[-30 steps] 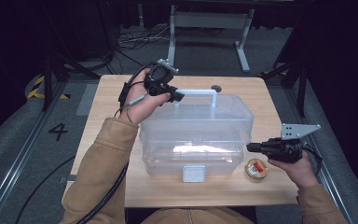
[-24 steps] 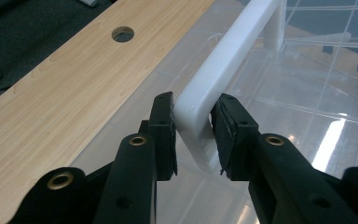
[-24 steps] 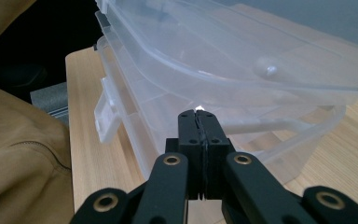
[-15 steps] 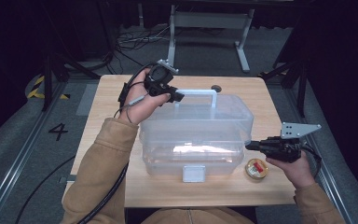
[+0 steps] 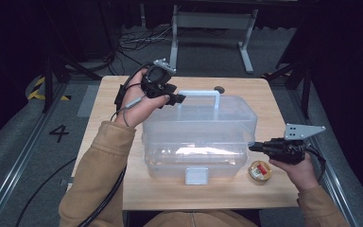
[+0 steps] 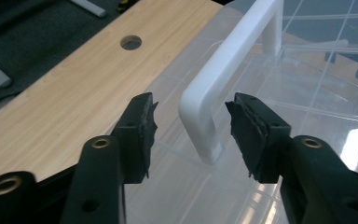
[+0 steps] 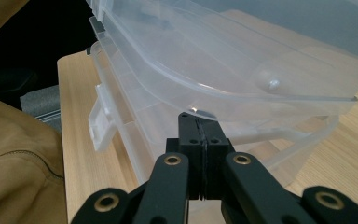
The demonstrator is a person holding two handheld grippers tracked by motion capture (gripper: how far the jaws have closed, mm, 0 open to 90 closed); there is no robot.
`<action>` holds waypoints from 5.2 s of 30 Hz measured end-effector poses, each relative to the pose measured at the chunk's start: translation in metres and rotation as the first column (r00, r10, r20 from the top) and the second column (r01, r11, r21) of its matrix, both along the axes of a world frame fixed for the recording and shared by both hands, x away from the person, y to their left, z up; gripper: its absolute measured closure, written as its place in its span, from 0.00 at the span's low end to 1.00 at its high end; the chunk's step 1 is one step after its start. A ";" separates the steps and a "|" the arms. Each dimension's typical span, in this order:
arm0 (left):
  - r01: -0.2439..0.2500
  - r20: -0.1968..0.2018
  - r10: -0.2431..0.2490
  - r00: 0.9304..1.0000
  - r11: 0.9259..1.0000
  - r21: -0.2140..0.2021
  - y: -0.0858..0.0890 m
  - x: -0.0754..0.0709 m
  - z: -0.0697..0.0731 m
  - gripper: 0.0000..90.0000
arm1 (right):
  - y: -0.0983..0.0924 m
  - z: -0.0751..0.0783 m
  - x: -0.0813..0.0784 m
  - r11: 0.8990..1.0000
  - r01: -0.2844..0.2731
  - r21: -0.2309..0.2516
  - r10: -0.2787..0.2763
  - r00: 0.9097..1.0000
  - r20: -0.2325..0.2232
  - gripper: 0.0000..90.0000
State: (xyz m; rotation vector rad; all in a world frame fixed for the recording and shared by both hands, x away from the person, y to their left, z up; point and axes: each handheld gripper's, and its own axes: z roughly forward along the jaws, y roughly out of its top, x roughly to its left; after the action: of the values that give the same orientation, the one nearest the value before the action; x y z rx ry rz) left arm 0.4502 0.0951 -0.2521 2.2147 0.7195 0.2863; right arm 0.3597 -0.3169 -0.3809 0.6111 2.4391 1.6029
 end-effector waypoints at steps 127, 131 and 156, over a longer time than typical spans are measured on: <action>-0.171 0.061 0.195 0.979 0.946 -0.275 0.086 -0.031 -0.089 0.99 | 0.042 0.057 0.042 0.884 0.459 0.088 -0.467 0.874 0.134 0.57; -0.169 0.061 0.193 0.979 0.946 -0.276 0.086 -0.031 -0.088 0.99 | 0.048 0.058 0.047 0.863 0.495 0.098 -0.505 0.852 0.142 0.56; -0.167 0.043 0.186 0.982 0.948 -0.271 0.087 -0.039 -0.088 0.88 | 0.063 0.058 0.061 0.755 0.640 0.143 -0.654 0.722 0.227 0.76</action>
State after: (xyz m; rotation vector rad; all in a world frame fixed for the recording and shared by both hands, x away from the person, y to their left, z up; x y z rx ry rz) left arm 0.4112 0.1822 -0.3398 1.8808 0.8677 0.3323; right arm 0.4212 -0.2539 -0.3233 1.0417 1.6982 1.3337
